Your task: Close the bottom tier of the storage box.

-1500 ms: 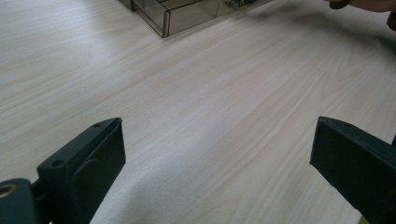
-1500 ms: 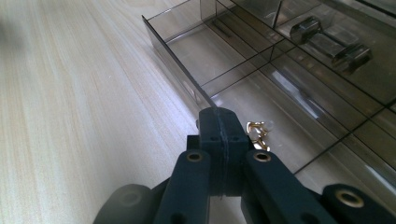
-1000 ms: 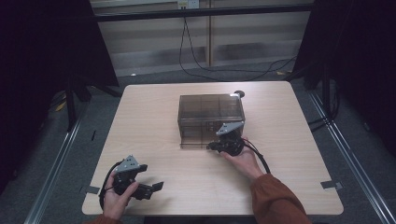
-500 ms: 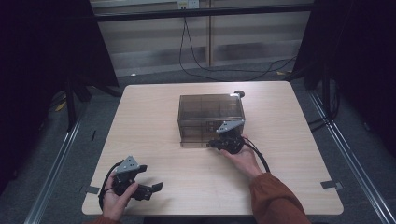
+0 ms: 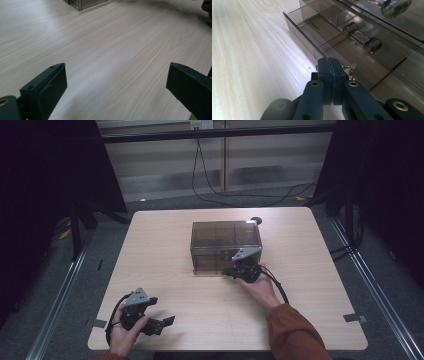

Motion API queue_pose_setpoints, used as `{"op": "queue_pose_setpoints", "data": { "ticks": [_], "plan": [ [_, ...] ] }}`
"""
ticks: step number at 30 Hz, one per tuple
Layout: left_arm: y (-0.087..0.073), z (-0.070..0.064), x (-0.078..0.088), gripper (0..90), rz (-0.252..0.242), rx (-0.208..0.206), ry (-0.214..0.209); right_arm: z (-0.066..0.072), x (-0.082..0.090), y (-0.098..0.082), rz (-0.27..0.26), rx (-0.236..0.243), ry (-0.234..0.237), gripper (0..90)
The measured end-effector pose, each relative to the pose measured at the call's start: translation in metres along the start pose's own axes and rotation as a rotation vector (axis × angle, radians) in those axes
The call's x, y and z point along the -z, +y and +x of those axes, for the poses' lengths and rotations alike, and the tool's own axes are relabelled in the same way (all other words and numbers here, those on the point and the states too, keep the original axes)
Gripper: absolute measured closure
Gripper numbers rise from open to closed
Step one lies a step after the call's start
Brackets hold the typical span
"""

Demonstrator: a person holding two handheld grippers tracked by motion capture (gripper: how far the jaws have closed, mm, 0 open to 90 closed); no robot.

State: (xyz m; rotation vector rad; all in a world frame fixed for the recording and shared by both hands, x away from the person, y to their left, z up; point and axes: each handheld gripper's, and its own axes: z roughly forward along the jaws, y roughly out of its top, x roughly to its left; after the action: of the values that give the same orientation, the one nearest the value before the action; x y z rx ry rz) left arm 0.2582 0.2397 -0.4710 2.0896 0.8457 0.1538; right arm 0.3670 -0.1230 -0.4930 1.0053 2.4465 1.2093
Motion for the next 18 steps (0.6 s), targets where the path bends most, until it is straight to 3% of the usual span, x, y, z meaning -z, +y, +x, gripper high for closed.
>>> {"op": "queue_pose_setpoints", "data": {
  "ticks": [18],
  "plan": [
    [0.0,-0.001,0.0,3.2,0.008,-0.018,-0.004,-0.0064,-0.0043,0.0033,-0.009,-0.015,-0.028,89.7]
  ]
}}
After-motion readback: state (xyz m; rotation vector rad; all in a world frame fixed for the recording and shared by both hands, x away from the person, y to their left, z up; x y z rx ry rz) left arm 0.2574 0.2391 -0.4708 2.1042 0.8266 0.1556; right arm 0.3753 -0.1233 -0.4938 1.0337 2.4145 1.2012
